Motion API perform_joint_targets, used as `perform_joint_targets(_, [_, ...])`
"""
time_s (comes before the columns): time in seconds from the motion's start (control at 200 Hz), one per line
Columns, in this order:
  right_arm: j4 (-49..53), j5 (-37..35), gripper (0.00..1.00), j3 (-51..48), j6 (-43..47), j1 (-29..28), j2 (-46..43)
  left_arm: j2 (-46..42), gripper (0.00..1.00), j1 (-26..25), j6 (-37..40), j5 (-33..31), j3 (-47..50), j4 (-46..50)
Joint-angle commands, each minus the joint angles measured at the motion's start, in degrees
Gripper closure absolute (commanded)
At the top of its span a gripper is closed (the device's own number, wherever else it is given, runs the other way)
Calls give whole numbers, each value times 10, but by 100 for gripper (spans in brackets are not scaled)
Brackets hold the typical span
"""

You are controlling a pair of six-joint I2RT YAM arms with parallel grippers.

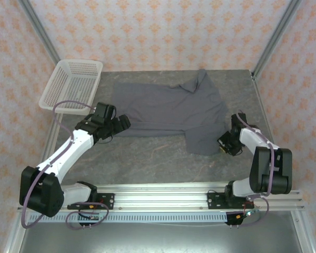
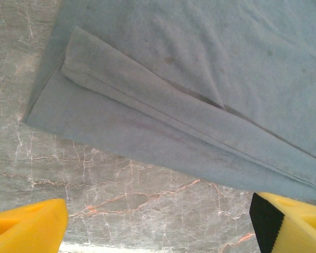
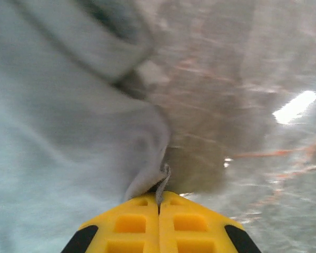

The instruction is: Fold the inside-out t-shirt

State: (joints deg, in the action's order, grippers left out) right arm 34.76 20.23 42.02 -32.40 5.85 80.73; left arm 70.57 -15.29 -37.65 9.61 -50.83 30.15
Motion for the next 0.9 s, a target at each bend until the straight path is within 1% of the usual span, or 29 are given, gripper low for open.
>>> perform_joint_targets(0.0, [-29, 60, 100, 42, -50, -10, -33, 1, 9, -2, -8, -18, 2, 2])
perform_joint_targets(0.06, [-39, 68, 100, 75, -81, -21, -26, 4, 9, -2, -9, -17, 1, -2])
perform_joint_targets(0.15, [-47, 59, 100, 157, -119, -32, 28, 15, 10, -2, -9, -15, -7, -3])
perform_joint_targets(0.23, [-64, 54, 100, 233, -153, -34, 97, 26, 10, -2, -8, -11, -14, 0])
perform_joint_targets(0.345, [-66, 16, 100, 357, -178, -36, 208, 34, 9, -2, -7, -8, -17, 6])
perform_joint_targets(0.455, [-47, 5, 100, 483, -184, -37, 311, 31, 9, -2, -10, -6, -14, 5])
perform_joint_targets(0.555, [-43, 3, 100, 569, -181, -37, 382, 26, 10, -2, -14, -9, -8, 1])
perform_joint_targets(0.585, [-42, 6, 93, 590, -177, -37, 398, 26, 10, -2, -15, -9, -7, 0])
perform_joint_targets(0.66, [-23, 7, 68, 643, -159, -36, 432, 30, 9, -2, -16, -7, -4, -5])
perform_joint_targets(0.696, [-9, 13, 62, 662, -145, -36, 442, 34, 9, -2, -17, -4, -5, -6])
perform_joint_targets(0.776, [40, 6, 55, 676, -103, -36, 432, 47, 9, -3, -18, 5, -17, -7])
perform_joint_targets(0.821, [40, 1, 54, 633, -80, -36, 398, 58, 10, -3, -17, 11, -28, -8])
perform_joint_targets(0.861, [11, -1, 54, 564, -67, -37, 349, 70, 15, -3, -15, 18, -42, -8])
perform_joint_targets(0.881, [-7, -1, 55, 523, -62, -37, 323, 78, 21, -3, -15, 18, -51, -6])
perform_joint_targets(0.896, [-21, -2, 56, 492, -60, -36, 303, 85, 27, -4, -15, 17, -58, -4])
